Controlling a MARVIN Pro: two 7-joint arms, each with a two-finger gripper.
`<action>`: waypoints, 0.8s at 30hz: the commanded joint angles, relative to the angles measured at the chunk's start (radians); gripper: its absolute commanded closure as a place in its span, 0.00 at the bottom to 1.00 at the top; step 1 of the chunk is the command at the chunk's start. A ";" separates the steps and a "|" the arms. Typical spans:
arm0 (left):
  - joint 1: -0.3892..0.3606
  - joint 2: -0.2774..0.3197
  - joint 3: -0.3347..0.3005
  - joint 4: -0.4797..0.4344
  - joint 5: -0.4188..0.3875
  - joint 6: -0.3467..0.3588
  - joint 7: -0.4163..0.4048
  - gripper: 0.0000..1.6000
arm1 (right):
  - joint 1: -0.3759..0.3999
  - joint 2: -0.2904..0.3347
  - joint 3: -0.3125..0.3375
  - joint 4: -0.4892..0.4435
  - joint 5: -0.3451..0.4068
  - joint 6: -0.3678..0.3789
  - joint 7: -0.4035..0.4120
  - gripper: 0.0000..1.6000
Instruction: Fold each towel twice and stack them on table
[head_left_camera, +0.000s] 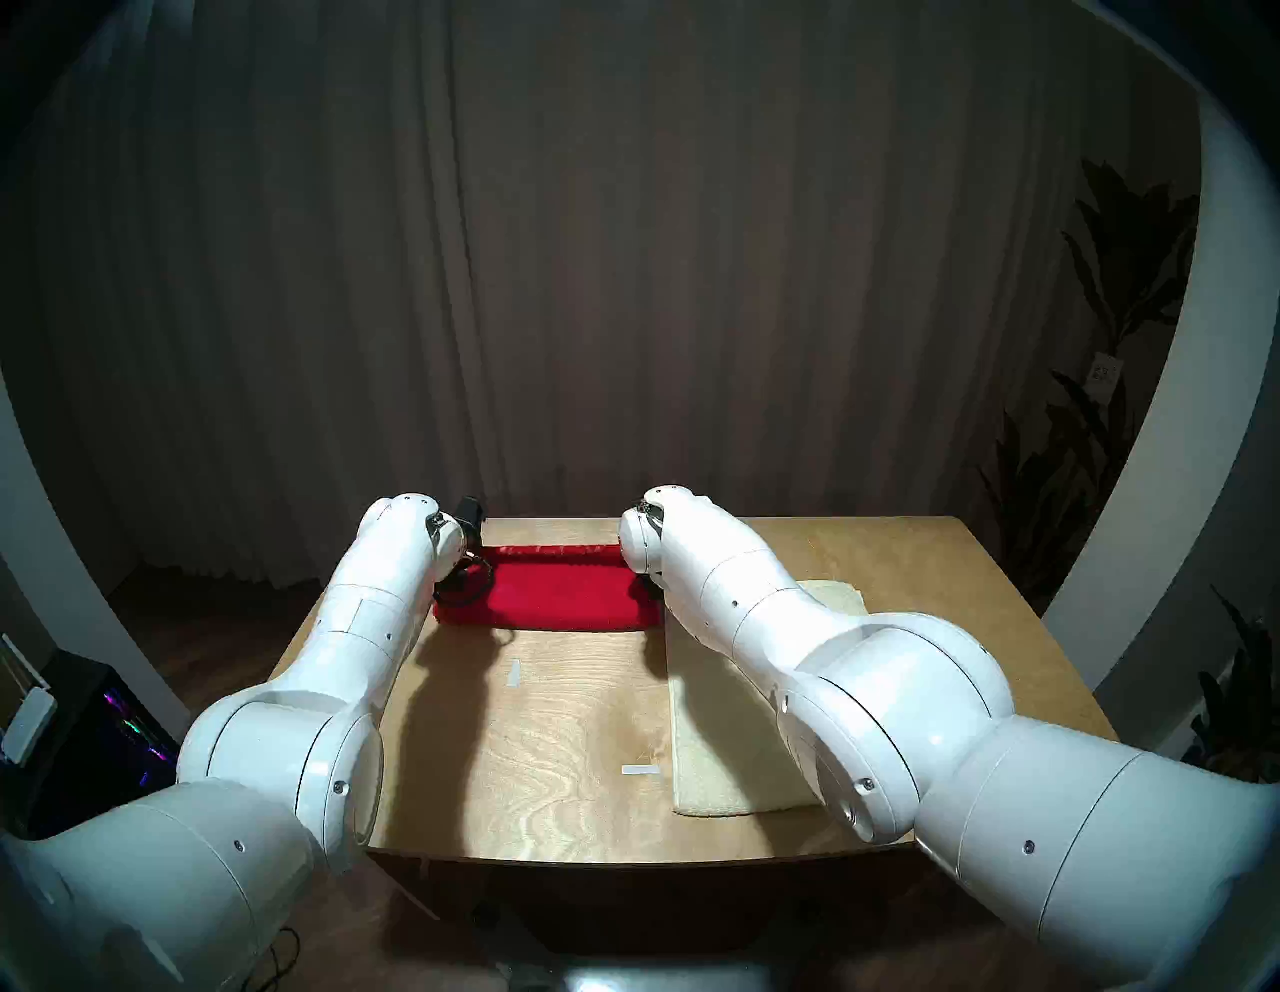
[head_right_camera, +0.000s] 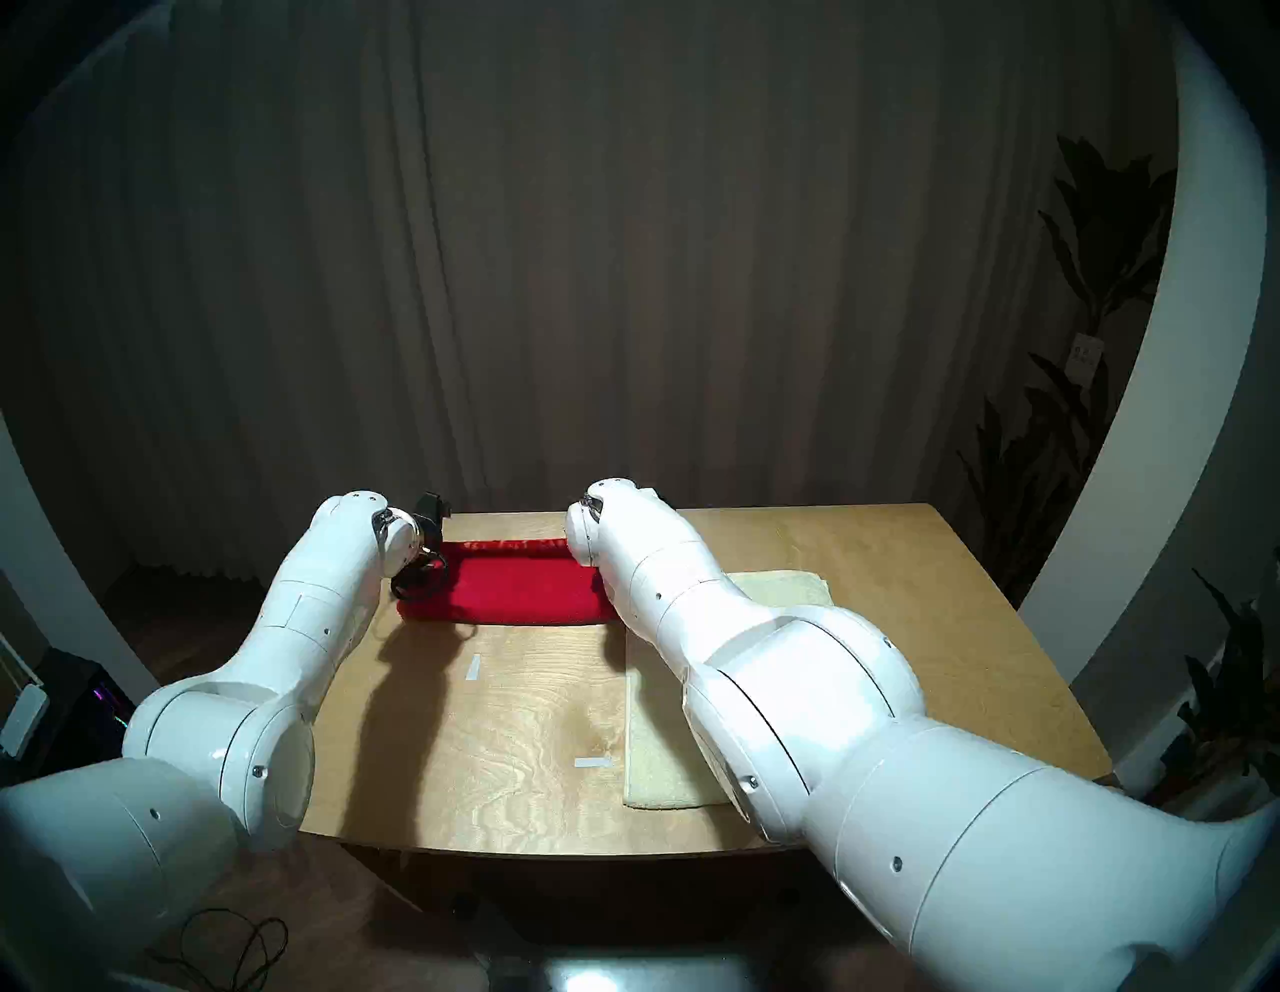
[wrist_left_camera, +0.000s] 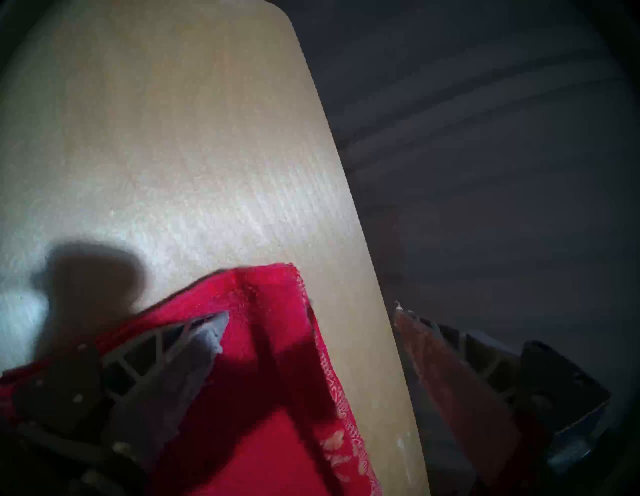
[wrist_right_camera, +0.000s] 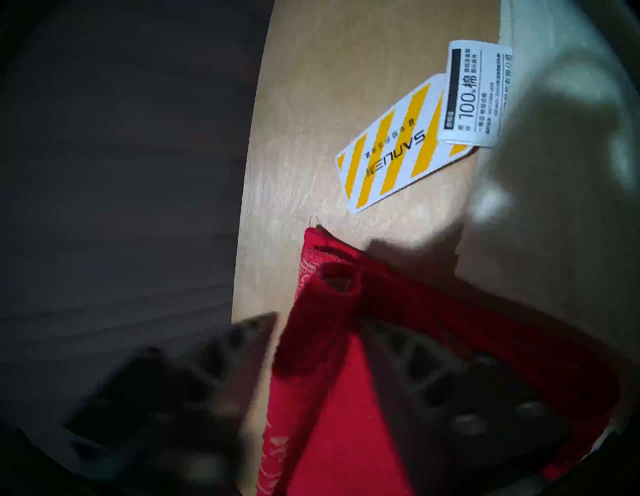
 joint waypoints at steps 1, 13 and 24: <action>-0.078 0.000 0.003 0.012 0.008 -0.011 -0.038 0.00 | 0.067 -0.021 0.005 0.013 0.000 -0.001 0.051 0.19; -0.032 0.032 0.029 -0.089 0.041 -0.025 -0.183 0.00 | 0.100 -0.023 0.016 0.018 -0.005 0.029 0.111 0.00; 0.089 0.063 0.051 -0.222 0.054 -0.016 -0.283 0.00 | 0.095 -0.007 -0.003 -0.028 -0.029 0.055 0.152 0.00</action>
